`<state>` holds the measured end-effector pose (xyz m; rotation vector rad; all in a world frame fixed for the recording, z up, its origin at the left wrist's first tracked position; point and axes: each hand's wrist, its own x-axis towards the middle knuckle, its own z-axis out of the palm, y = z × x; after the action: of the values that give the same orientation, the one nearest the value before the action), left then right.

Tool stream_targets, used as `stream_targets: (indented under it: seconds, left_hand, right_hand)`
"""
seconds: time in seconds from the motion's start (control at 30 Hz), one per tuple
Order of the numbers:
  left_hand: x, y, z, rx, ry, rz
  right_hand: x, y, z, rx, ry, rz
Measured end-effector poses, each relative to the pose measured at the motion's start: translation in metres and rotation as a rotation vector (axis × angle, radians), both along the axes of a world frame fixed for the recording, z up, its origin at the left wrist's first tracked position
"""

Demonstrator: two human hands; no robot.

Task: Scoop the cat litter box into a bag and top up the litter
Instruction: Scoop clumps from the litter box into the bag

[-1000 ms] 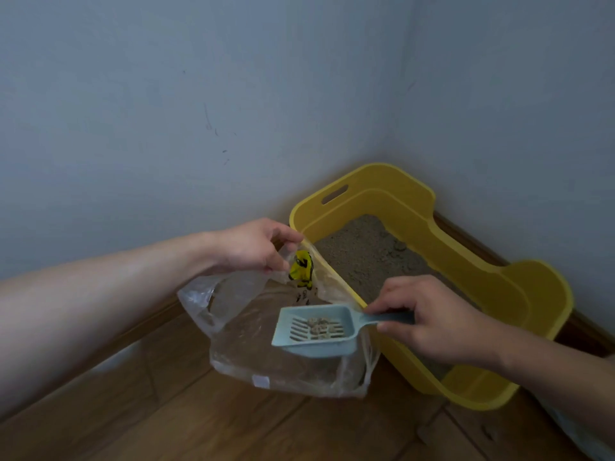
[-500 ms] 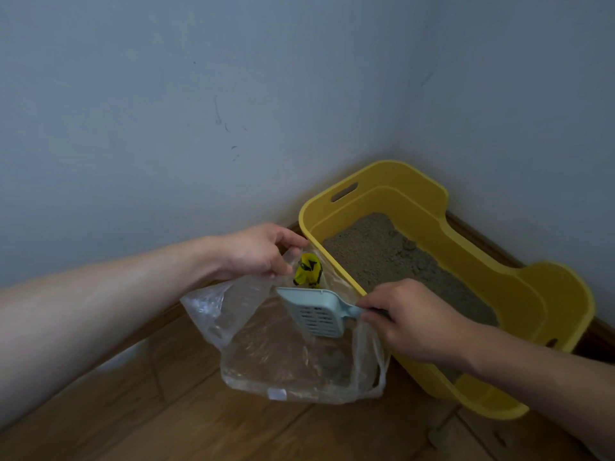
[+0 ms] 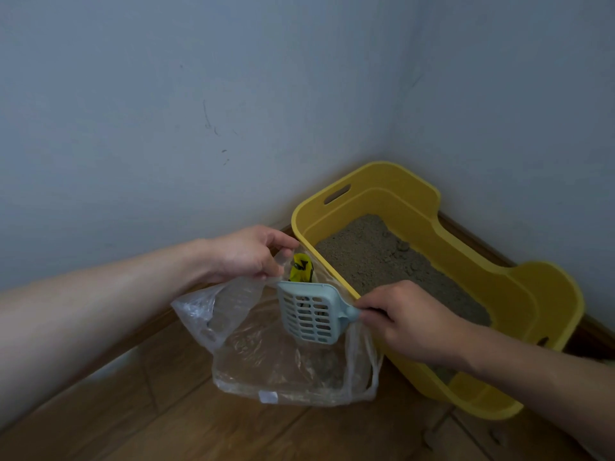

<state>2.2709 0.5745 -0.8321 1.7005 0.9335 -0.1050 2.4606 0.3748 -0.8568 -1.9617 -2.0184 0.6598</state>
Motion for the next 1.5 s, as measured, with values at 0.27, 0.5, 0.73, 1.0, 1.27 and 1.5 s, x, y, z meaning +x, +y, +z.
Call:
stream_targets:
  seconds: [0.27,0.5,0.73,1.0,1.27,1.5]
  left_hand:
    - [0.002,0.001,-0.001,0.023,0.010,0.013]
    - [0.006,-0.002,0.001,0.026,-0.004,0.029]
    - [0.010,-0.005,0.003,0.041,0.001,-0.001]
    - [0.027,-0.008,0.002,0.004,-0.034,-0.037]
    - [0.052,-0.009,-0.009,0.034,-0.057,-0.092]
    - [0.068,-0.010,-0.021,0.039,-0.046,-0.113]
  right_hand:
    - [0.009,-0.011,0.004,0.027,0.115,-0.034]
    - [0.030,-0.028,0.012,0.171,0.311,-0.190]
    - [0.041,-0.034,0.015,0.259,0.183,-0.403]
    - [0.075,-0.033,-0.015,-0.156,-0.127,-0.643]
    - [0.112,-0.039,-0.034,-0.402,-0.259,-0.764]
    - [0.128,-0.030,-0.046,-0.447,-0.304,-0.786]
